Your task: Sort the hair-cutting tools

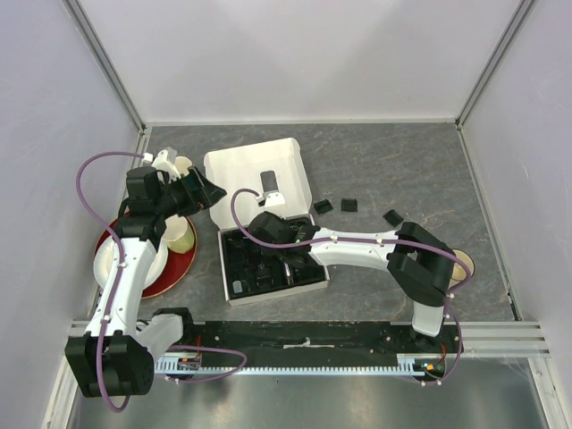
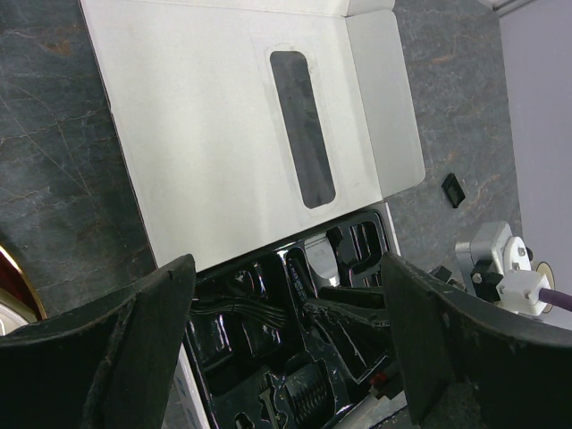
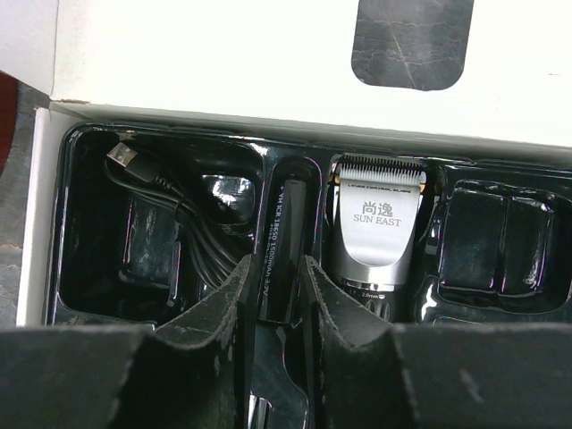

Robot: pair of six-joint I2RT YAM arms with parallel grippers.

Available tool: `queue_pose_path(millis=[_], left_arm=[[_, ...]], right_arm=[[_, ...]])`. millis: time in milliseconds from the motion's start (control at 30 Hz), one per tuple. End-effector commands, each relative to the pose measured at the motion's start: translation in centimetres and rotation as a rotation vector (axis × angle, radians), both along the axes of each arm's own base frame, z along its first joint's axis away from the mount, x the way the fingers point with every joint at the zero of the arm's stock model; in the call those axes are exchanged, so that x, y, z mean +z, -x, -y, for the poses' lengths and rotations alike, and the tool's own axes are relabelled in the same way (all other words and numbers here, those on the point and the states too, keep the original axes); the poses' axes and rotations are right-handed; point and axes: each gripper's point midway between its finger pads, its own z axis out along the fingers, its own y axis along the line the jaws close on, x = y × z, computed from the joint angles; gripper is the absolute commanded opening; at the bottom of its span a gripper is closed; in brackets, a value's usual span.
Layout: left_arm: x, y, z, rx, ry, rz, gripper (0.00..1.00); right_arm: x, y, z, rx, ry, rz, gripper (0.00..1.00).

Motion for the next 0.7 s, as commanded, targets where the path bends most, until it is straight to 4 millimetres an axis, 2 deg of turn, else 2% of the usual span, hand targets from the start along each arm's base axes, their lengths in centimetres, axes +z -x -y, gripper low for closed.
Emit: queue_pose_path(millis=[0,167,300,567,667], left_arm=[[1.0,-0.1,0.2,-0.021,-0.002,0.049,0.90],[1.0,-0.1,0.2,-0.020,-0.001,0.047,0.90],[1.1,-0.1,0.2,-0.020,-0.001,0.050,0.90],[0.9,-0.1,0.2,-0.020,0.000,0.045,0.90],[1.0,-0.1,0.2,-0.022,-0.001,0.050,0.90]], right_arm=[[1.1,-0.4,-1.2,-0.001,-0.034,0.015,0.29],[0.5,-0.4,-0.9,-0.012,-0.011,-0.001,0.19],[-0.9,0.0,-0.6,-0.013,0.035,-0.035,0.12],[-2.5,0.5,-0.6,-0.005,0.059,-0.071,0.10],[-2.3,0.4,-0.6,-0.008,0.056,-0.069,0.10]])
